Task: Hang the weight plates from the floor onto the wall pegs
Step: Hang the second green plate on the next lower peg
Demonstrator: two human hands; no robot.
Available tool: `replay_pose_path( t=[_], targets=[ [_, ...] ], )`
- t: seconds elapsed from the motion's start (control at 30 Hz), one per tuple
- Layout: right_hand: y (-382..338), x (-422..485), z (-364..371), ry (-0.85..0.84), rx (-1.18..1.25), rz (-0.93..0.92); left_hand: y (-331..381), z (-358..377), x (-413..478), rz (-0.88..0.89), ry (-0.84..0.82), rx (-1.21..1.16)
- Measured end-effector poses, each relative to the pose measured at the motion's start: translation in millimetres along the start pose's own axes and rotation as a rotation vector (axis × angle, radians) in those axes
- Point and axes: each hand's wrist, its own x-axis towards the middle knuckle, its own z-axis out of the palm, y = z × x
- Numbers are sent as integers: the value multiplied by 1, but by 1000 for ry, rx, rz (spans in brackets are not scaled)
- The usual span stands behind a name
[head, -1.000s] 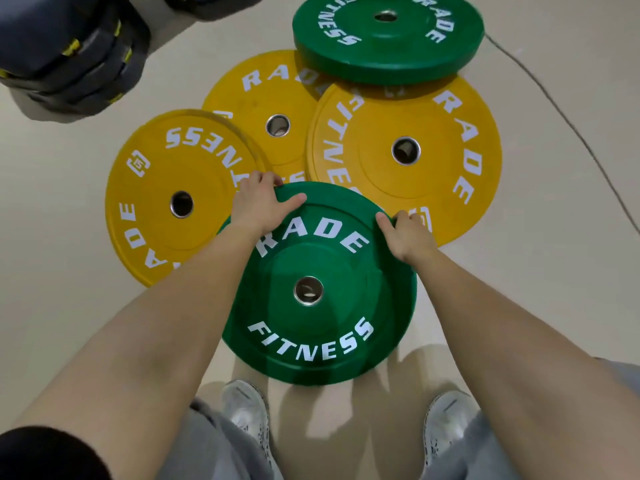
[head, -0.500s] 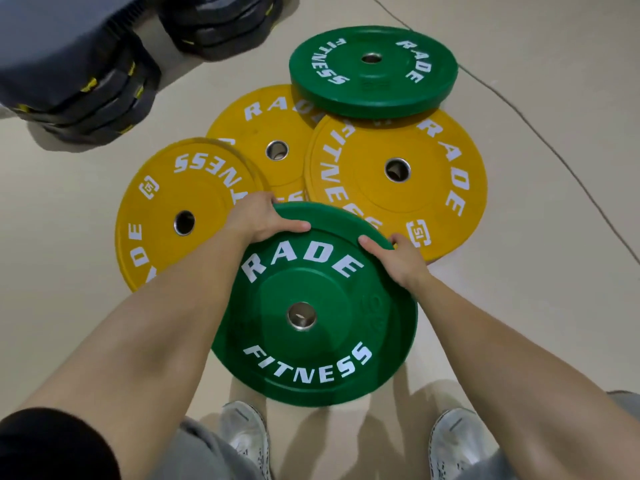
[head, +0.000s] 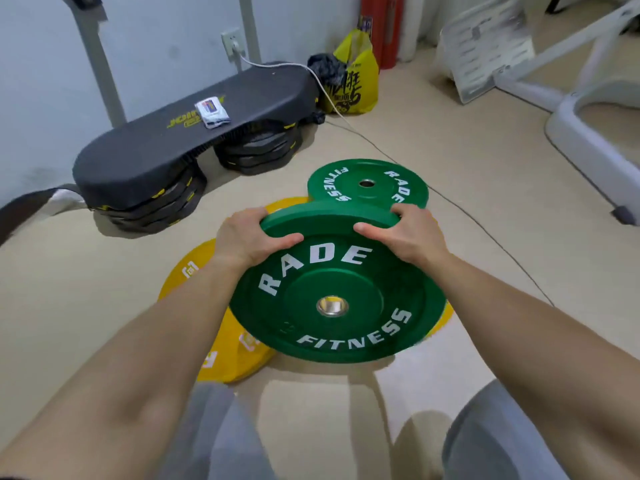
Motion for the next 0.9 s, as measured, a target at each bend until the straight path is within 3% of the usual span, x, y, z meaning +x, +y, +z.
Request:
replay_pose_path(
  t=[0.27, 0.57, 0.7, 0.77, 0.83, 0.9],
  targets=[
    [-63, 38, -87, 258, 33, -160, 48, -102, 75, 189, 292, 114],
    [-16, 74, -27, 213, 131, -126, 31, -46, 114, 293, 264, 248],
    [0, 119, -33, 250, 176, -62, 38, -35, 159, 100, 266, -117],
    [8, 134, -34, 280, 198, -23, 23, -23, 181, -42, 177, -208],
    [13, 141, -31, 340, 178, 33, 14, -10, 196, -200, 82, -485],
    [17, 146, -25, 385, 141, 89, 15, -4, 207, -297, 86, -646]
  ],
)
